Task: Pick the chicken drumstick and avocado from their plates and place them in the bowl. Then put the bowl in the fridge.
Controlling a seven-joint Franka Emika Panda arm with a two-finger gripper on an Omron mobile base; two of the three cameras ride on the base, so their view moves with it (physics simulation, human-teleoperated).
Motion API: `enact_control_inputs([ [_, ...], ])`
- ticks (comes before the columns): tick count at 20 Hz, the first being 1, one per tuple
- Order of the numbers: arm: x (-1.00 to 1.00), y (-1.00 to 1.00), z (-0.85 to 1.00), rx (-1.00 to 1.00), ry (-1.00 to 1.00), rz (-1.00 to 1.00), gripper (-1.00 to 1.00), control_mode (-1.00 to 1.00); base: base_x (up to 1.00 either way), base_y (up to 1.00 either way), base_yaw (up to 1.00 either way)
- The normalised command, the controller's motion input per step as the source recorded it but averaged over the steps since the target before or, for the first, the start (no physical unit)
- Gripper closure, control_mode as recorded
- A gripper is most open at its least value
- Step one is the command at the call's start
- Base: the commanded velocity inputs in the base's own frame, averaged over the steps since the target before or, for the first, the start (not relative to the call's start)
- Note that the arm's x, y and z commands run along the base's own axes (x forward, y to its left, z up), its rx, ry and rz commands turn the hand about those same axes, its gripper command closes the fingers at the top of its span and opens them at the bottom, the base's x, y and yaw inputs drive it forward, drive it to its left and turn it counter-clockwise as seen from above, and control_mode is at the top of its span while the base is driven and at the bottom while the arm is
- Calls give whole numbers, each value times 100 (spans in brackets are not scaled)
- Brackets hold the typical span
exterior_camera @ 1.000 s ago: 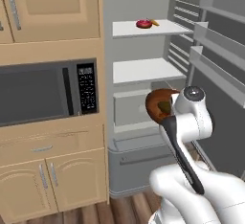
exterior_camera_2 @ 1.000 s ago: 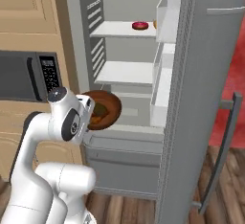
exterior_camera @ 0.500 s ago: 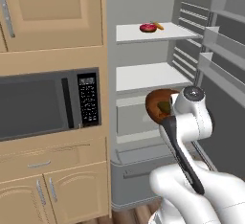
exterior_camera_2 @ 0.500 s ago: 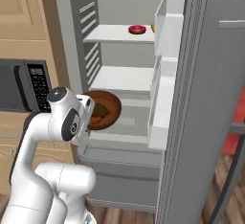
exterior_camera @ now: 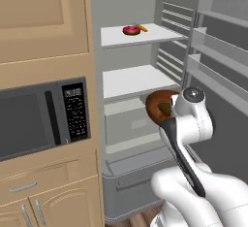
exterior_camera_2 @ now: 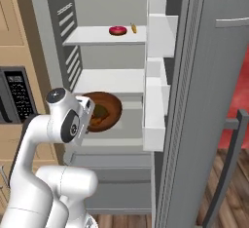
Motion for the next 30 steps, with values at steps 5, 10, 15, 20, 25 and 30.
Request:
enact_control_inputs([
  [5,0,0,0,0,0,0,100,100,27,1,-2],
  [10,0,0,0,0,0,0,100,100,5,1,0],
  [15,0,0,0,0,0,0,100,100,0,0,0],
  [20,0,0,0,0,0,0,100,100,0,0,0],
  [25,0,0,0,0,0,0,100,-100,0,0,0],
  [30,0,0,0,0,0,0,100,-100,0,0,0],
])
